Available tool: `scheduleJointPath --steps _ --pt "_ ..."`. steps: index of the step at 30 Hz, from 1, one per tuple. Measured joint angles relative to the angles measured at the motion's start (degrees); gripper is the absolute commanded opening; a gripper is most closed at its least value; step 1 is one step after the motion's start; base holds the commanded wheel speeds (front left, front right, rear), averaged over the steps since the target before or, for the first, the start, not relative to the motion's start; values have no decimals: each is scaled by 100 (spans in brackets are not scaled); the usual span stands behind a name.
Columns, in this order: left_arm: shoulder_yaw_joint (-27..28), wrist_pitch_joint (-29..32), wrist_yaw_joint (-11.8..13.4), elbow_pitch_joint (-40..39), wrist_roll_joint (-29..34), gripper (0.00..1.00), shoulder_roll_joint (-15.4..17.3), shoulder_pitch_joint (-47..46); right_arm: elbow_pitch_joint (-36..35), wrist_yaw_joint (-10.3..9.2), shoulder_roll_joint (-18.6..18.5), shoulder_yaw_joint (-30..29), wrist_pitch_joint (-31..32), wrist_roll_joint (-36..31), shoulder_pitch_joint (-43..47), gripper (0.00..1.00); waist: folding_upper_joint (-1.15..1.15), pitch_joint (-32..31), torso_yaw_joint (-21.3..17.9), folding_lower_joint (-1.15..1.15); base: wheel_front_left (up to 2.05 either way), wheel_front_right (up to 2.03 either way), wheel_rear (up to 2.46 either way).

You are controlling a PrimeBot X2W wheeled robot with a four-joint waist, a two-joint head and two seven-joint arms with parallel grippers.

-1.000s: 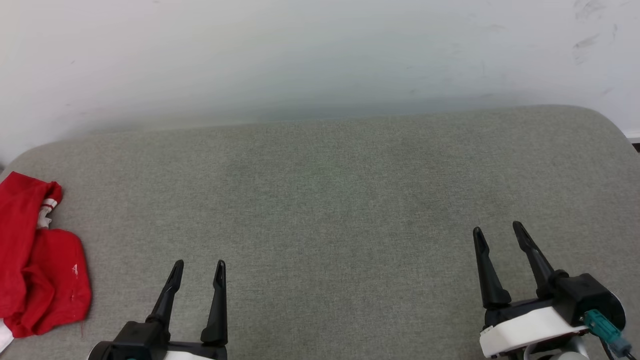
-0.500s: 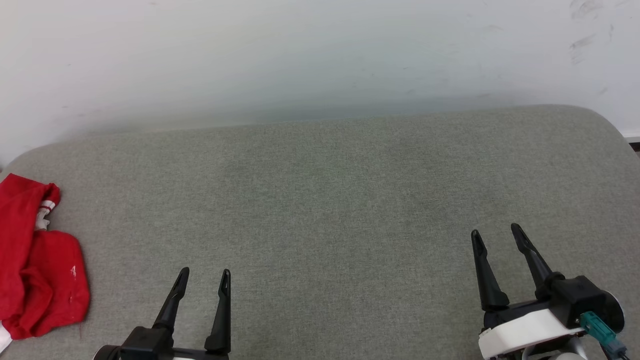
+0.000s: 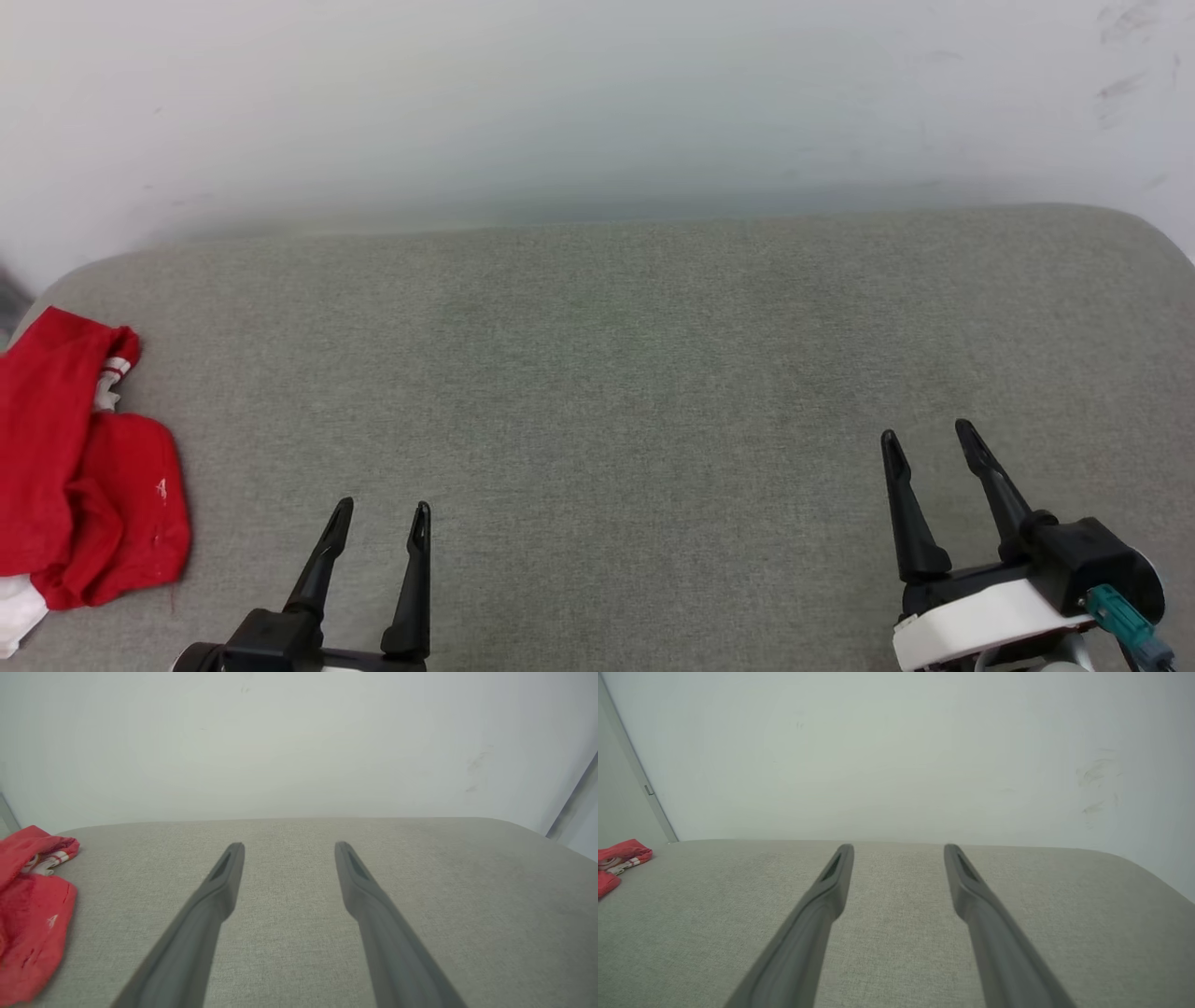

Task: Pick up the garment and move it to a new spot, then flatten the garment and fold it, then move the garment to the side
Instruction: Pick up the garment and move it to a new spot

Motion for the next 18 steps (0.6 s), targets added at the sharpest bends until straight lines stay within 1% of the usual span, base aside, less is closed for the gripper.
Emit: scheduleJointPath --steps 7,10,18 --pt "93 -1 22 -10 14 100 0 -8 -9 0 0 104 0 93 54 100 0 19 347 0 0 0 0" --pt "200 -1 54 -24 -57 100 0 -10 -22 0 1 164 0 83 61 100 0 15 547 0 0 0 0" --pt "369 -1 47 -62 4 100 0 -4 -24 0 1 358 0 96 83 100 0 -41 1128 0 0 0 0"
